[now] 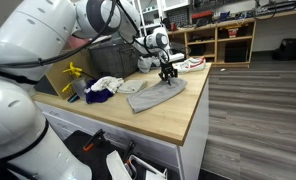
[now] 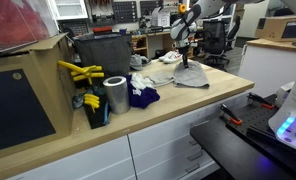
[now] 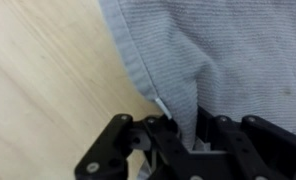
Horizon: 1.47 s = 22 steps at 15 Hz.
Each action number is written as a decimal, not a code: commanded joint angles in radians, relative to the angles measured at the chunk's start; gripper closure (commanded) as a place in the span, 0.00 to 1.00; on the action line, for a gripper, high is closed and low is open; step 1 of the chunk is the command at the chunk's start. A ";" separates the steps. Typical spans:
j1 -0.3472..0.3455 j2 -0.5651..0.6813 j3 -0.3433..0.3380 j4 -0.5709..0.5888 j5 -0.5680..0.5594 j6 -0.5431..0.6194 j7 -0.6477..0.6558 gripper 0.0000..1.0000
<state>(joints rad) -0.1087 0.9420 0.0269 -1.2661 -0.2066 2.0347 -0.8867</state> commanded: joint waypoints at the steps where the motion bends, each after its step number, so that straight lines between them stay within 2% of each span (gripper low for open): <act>1: 0.022 -0.051 -0.030 -0.040 -0.041 0.091 0.059 0.97; 9: 0.094 -0.177 -0.044 -0.190 -0.138 0.181 0.159 0.97; 16: 0.169 -0.284 -0.079 -0.404 -0.325 0.355 0.318 0.97; 22: 0.182 -0.370 -0.079 -0.564 -0.441 0.450 0.428 0.97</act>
<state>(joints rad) 0.0617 0.6591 -0.0446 -1.7094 -0.5978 2.4424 -0.5080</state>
